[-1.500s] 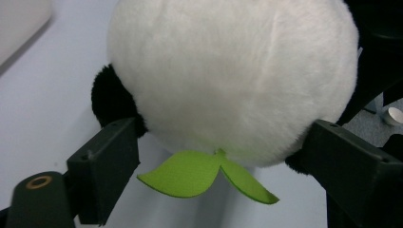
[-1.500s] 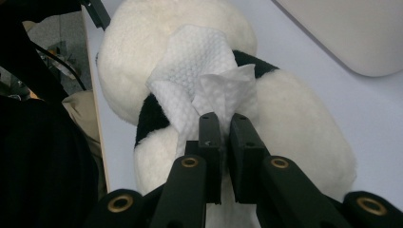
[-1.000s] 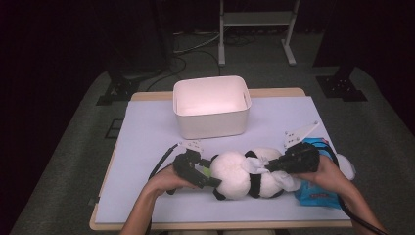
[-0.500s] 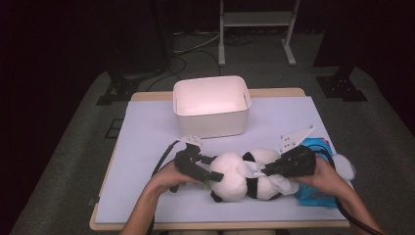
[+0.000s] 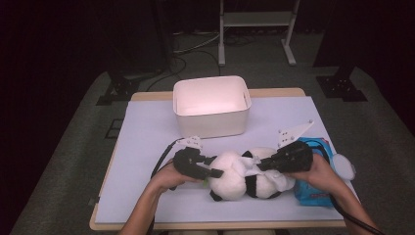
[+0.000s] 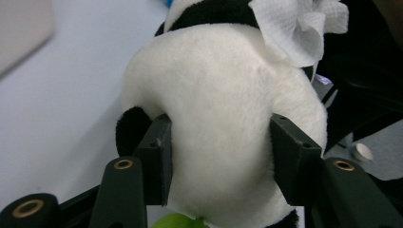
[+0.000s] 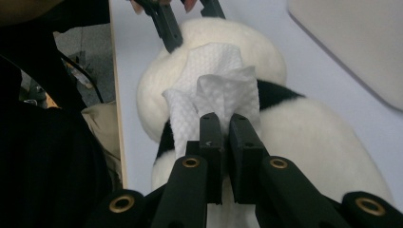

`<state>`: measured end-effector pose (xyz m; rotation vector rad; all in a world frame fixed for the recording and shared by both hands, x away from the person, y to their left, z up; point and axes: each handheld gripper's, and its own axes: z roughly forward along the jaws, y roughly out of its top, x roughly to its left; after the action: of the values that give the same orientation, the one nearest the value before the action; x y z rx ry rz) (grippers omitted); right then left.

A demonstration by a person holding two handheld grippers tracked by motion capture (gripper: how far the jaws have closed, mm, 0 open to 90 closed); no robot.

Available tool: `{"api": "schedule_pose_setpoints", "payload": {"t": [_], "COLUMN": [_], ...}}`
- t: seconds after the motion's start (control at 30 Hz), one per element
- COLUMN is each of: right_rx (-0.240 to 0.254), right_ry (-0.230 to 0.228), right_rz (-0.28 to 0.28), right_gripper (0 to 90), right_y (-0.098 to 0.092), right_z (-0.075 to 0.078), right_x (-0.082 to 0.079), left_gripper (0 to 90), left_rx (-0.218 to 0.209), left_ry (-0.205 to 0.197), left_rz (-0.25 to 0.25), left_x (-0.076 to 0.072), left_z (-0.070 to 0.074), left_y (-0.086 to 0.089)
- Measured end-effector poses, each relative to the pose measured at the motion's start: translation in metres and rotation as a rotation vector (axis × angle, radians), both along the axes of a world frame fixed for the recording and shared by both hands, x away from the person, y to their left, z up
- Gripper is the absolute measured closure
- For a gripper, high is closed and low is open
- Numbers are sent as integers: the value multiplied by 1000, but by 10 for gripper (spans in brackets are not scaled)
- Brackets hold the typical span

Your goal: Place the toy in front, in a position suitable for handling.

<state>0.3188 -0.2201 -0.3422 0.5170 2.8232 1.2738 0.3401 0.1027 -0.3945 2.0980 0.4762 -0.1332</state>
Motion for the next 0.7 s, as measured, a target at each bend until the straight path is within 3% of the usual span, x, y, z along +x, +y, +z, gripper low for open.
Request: {"api": "schedule_pose_setpoints", "payload": {"t": [0.2, 0.53, 0.7], "right_rx": [-43, -54, -72], "right_ry": [-28, -66, -52], "right_rz": [35, 9, -20], "right_gripper": [840, 840, 840], "right_y": [22, 37, 23], "right_z": [6, 18, 14], "right_x": [9, 20, 22], "left_gripper": [506, 506, 500], "left_rx": [13, 53, 49], "left_ry": [-42, -150, -134], "left_rz": [12, 31, 26], "left_x": [1, 1, -1], "left_z": [5, 23, 17], "left_y": [6, 19, 21]}}
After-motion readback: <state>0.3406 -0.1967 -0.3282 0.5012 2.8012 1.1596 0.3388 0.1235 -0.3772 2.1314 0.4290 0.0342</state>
